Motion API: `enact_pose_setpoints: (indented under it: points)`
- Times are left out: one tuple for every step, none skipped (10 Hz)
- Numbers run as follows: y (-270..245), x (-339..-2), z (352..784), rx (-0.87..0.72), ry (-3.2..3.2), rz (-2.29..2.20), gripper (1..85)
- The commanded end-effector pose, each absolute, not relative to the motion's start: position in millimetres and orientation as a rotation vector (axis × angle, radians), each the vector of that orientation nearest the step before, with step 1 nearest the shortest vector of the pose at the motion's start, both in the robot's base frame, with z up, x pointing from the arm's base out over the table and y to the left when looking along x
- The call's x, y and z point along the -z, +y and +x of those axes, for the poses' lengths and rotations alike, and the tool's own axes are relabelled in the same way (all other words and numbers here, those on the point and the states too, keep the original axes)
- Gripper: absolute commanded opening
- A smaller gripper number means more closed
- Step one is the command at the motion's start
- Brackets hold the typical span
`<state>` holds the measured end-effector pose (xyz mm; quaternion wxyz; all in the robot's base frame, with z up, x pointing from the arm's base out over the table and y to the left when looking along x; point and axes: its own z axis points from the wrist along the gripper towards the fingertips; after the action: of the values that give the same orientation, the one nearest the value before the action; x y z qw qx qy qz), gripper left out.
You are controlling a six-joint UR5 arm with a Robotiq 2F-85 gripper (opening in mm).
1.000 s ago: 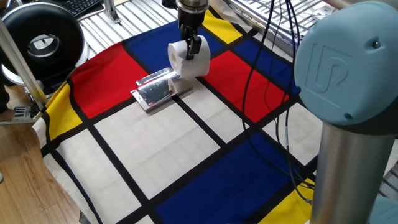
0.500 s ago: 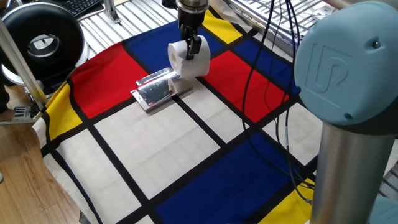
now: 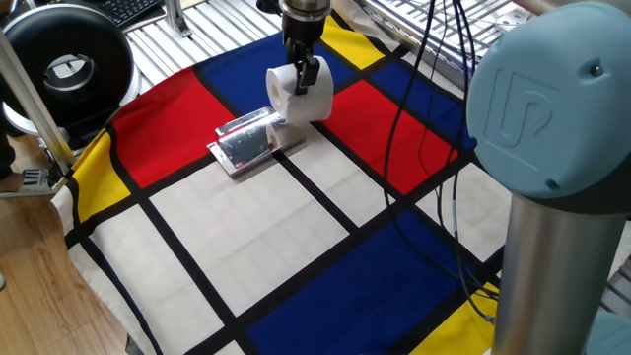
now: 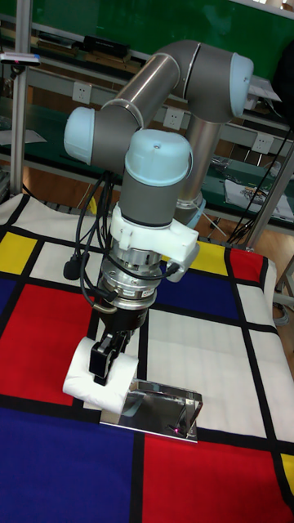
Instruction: Put the toilet paper on its holder
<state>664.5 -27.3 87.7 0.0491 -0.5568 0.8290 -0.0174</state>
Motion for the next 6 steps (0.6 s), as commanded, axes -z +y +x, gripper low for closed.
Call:
enact_pose_setpoints:
  points:
    - [-24.2, -88.7, 663.3, 0.048, 2.488, -1.745, 1.0]
    - [-23.4, -88.7, 663.3, 0.045, 2.478, -1.755, 1.0]
    - [-20.6, -88.8, 662.9, 0.030, 2.474, -1.754, 1.0]
    - [-21.0, -88.9, 663.7, 0.035, 2.474, -1.751, 1.0]
    - [-20.6, -89.0, 664.9, 0.037, 2.469, -1.750, 1.0]
    - [-17.9, -86.8, 666.3, 0.031, 2.465, -1.747, 1.0]
